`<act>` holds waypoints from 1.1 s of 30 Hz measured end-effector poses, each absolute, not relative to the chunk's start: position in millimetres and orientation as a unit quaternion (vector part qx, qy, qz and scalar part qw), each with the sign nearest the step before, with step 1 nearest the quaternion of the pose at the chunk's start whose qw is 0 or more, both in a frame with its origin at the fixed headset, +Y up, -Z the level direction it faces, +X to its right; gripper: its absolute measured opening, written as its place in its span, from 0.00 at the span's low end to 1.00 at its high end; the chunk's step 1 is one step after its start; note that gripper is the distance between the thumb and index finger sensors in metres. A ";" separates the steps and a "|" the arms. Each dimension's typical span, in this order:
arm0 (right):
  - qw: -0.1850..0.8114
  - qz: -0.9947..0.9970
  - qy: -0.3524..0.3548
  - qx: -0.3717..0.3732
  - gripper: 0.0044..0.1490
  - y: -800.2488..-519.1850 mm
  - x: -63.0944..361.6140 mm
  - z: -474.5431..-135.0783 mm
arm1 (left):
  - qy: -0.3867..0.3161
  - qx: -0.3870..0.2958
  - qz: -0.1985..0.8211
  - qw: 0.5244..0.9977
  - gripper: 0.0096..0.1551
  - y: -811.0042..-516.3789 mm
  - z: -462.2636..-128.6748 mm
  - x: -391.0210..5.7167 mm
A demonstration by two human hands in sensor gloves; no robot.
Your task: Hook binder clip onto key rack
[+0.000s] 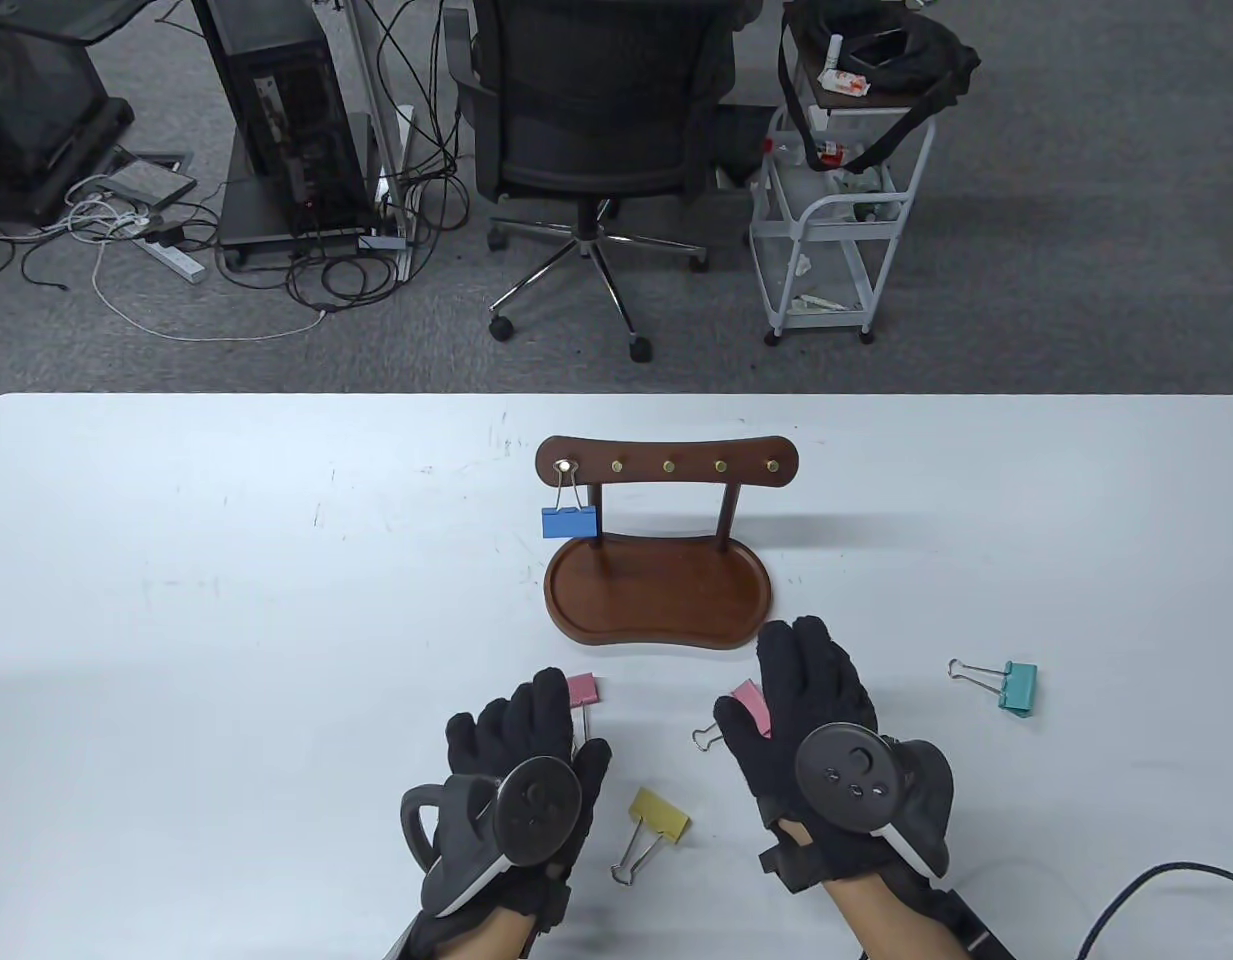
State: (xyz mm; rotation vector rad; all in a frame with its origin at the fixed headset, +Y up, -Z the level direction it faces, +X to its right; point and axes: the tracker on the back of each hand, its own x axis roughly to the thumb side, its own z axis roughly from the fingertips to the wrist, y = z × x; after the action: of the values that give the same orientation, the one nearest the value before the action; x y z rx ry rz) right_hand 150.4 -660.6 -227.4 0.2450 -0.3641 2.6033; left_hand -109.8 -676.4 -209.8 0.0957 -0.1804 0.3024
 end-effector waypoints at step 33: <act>0.288 0.947 -0.115 0.081 0.52 -679.9 171.0 -210.9 | -0.022 -0.011 -0.049 0.998 0.47 -716.2 -251.7 -84.6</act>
State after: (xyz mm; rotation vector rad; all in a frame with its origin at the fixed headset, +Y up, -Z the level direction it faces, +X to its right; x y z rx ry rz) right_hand 171.0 -679.9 -210.9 0.2156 -0.3065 2.5289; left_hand -84.6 -716.2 -251.7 -0.0225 -0.0443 -0.0977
